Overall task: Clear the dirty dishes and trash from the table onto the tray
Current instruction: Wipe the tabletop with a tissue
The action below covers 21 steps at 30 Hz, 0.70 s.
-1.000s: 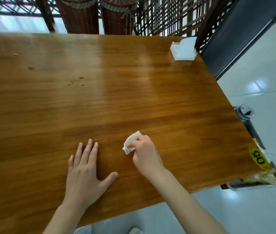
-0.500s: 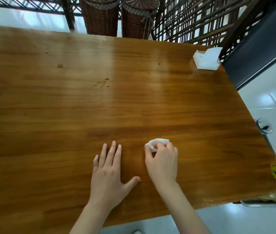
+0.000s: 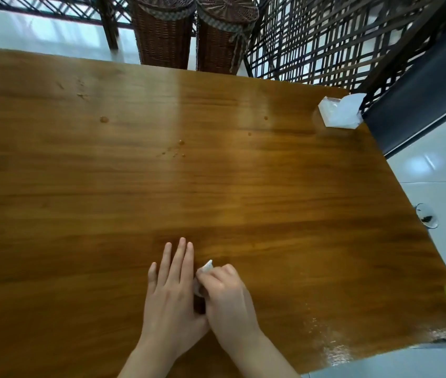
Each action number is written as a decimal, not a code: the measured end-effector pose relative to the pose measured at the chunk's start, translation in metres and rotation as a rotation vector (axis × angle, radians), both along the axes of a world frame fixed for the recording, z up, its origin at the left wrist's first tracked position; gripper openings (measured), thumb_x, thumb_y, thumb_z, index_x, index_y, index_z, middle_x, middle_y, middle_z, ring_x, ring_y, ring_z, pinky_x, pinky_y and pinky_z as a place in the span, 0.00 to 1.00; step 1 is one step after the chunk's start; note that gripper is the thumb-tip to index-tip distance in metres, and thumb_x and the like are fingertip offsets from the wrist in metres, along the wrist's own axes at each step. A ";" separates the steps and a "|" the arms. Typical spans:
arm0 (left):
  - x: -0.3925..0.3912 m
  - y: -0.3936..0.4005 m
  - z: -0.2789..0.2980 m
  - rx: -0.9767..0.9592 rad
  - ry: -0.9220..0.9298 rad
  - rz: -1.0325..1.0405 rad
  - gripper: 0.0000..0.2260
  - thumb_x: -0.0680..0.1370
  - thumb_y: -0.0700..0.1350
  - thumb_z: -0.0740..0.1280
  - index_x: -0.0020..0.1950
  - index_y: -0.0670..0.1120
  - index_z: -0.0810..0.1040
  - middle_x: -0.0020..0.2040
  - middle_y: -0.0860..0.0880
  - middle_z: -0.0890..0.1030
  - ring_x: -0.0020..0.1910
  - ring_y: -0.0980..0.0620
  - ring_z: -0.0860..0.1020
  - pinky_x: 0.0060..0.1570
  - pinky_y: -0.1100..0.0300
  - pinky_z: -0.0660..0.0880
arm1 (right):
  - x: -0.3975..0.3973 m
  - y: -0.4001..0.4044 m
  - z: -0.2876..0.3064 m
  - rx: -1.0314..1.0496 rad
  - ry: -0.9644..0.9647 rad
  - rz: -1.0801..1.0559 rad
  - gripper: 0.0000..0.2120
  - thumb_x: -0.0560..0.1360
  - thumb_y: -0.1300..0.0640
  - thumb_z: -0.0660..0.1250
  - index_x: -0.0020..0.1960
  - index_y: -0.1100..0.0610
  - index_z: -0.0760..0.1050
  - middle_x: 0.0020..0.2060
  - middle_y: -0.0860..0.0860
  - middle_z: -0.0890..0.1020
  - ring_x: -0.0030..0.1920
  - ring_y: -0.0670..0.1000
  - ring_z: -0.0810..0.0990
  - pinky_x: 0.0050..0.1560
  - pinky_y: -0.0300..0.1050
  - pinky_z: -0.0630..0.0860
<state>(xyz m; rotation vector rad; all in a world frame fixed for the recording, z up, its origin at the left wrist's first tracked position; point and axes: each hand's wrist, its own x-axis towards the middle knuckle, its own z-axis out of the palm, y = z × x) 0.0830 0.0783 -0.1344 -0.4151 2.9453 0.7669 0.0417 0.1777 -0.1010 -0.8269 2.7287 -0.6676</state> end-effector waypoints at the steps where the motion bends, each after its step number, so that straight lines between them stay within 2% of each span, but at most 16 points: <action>1: -0.005 -0.003 0.001 -0.001 -0.014 -0.026 0.44 0.69 0.69 0.55 0.72 0.53 0.31 0.73 0.56 0.33 0.71 0.56 0.29 0.68 0.55 0.33 | -0.003 0.004 0.001 0.019 0.018 0.018 0.04 0.72 0.61 0.70 0.47 0.55 0.82 0.42 0.47 0.82 0.41 0.46 0.77 0.36 0.34 0.77; 3: -0.013 -0.006 0.003 -0.022 -0.055 -0.067 0.48 0.64 0.76 0.50 0.69 0.54 0.26 0.70 0.58 0.28 0.68 0.57 0.25 0.67 0.56 0.32 | -0.021 0.012 0.002 0.044 0.077 -0.056 0.07 0.66 0.64 0.75 0.42 0.56 0.83 0.39 0.47 0.83 0.39 0.47 0.78 0.33 0.36 0.78; 4: -0.017 -0.007 0.004 -0.036 -0.072 -0.078 0.50 0.61 0.78 0.49 0.67 0.54 0.24 0.69 0.58 0.26 0.67 0.57 0.24 0.67 0.56 0.32 | -0.035 0.017 0.001 0.052 0.110 -0.131 0.08 0.65 0.68 0.75 0.41 0.57 0.83 0.37 0.49 0.83 0.38 0.49 0.78 0.33 0.38 0.77; 6: -0.021 -0.009 0.005 -0.051 -0.117 -0.091 0.52 0.58 0.79 0.49 0.65 0.54 0.20 0.66 0.58 0.23 0.65 0.56 0.22 0.67 0.55 0.32 | -0.072 0.026 0.000 0.068 0.119 -0.302 0.10 0.67 0.73 0.69 0.41 0.60 0.82 0.37 0.52 0.81 0.39 0.54 0.77 0.35 0.42 0.72; 9: -0.023 -0.010 0.007 -0.051 -0.179 -0.113 0.53 0.57 0.80 0.50 0.62 0.55 0.18 0.64 0.57 0.22 0.66 0.55 0.24 0.67 0.53 0.32 | -0.116 0.044 -0.005 0.133 0.130 -0.483 0.13 0.73 0.71 0.61 0.49 0.61 0.82 0.43 0.55 0.81 0.45 0.54 0.74 0.40 0.41 0.66; 11: -0.026 -0.011 0.009 -0.048 -0.201 -0.123 0.53 0.56 0.81 0.48 0.61 0.55 0.18 0.64 0.57 0.22 0.66 0.55 0.25 0.67 0.53 0.33 | -0.134 0.053 -0.007 0.136 0.143 -0.553 0.13 0.74 0.70 0.61 0.50 0.61 0.82 0.44 0.56 0.81 0.46 0.54 0.74 0.42 0.41 0.67; 14: -0.039 -0.010 0.012 -0.036 -0.186 -0.123 0.52 0.56 0.82 0.48 0.60 0.56 0.18 0.64 0.57 0.22 0.67 0.55 0.26 0.67 0.53 0.33 | -0.155 0.059 -0.007 0.128 0.142 -0.596 0.12 0.74 0.69 0.61 0.50 0.61 0.82 0.44 0.56 0.81 0.46 0.55 0.75 0.41 0.42 0.68; 18: -0.074 0.000 0.013 -0.032 -0.102 -0.093 0.50 0.60 0.80 0.48 0.64 0.56 0.22 0.66 0.58 0.24 0.67 0.55 0.25 0.67 0.54 0.32 | -0.173 0.058 -0.008 0.109 0.143 -0.575 0.12 0.74 0.69 0.62 0.49 0.61 0.82 0.43 0.56 0.81 0.46 0.54 0.76 0.43 0.47 0.75; 21: -0.111 0.013 0.011 -0.062 -0.023 -0.058 0.50 0.61 0.80 0.45 0.71 0.55 0.28 0.69 0.58 0.27 0.67 0.55 0.25 0.66 0.55 0.31 | -0.186 0.057 -0.009 0.069 0.156 -0.518 0.11 0.75 0.68 0.63 0.48 0.60 0.82 0.42 0.53 0.82 0.45 0.50 0.75 0.43 0.42 0.76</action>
